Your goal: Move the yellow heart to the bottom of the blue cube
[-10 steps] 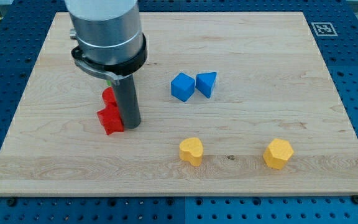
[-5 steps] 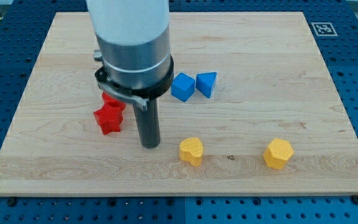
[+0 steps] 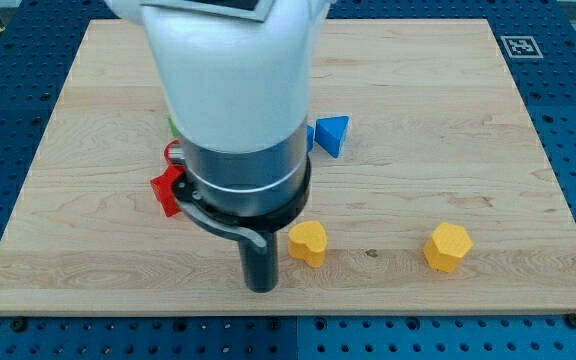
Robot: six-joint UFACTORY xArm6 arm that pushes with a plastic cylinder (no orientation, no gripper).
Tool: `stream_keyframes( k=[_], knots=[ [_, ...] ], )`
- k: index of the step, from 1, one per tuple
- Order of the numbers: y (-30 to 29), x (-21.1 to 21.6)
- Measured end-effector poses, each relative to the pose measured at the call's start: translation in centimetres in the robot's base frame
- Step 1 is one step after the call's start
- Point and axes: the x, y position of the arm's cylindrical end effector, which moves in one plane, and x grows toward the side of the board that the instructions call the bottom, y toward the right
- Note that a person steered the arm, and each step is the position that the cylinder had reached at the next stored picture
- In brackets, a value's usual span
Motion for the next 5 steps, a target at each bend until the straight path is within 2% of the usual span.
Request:
stream_keyframes(
  k=[2, 5],
  knots=[
    [4.7, -0.3],
    [3.9, -0.9]
  ],
)
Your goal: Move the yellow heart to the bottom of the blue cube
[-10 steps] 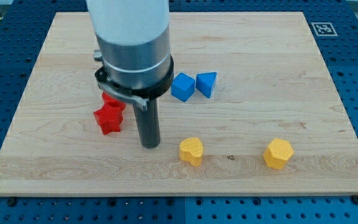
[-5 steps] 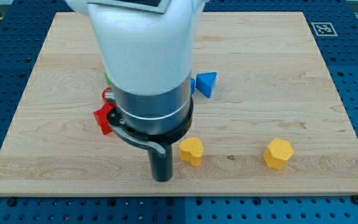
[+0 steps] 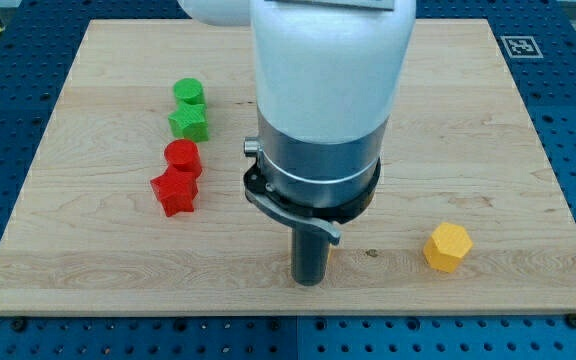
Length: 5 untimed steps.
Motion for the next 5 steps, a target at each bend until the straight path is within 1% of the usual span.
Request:
stream_keyframes(
  k=[5],
  knots=[
    [0.0, -7.1]
  ],
)
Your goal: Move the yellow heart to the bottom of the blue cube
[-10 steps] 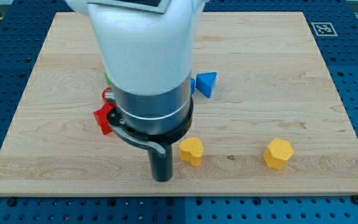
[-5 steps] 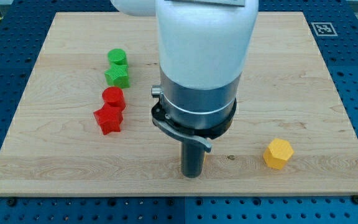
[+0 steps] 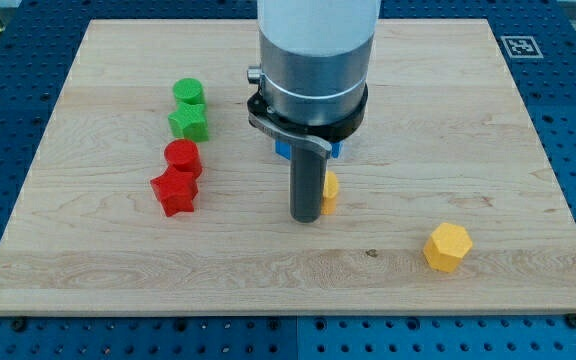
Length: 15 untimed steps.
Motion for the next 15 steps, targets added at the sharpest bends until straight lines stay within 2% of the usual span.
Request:
stream_keyframes(
  k=[2, 3, 6, 7, 9, 13, 15],
  knots=[
    [0.0, -1.7],
    [0.6, -0.7],
    [10.5, -0.5],
    [11.7, -0.6],
    [11.4, -1.2],
    [4.9, -3.3],
    [4.1, -3.3]
  ],
)
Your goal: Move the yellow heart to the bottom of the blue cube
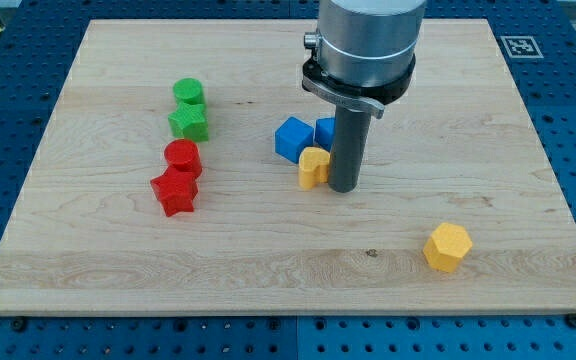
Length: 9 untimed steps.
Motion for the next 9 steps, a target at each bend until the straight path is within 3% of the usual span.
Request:
stream_keyframes(
  k=[2, 4, 5, 9],
  knots=[
    [-1.4, 0.0],
    [0.1, -5.0],
    [-0.4, -5.3],
    [-1.0, -2.7]
  ],
)
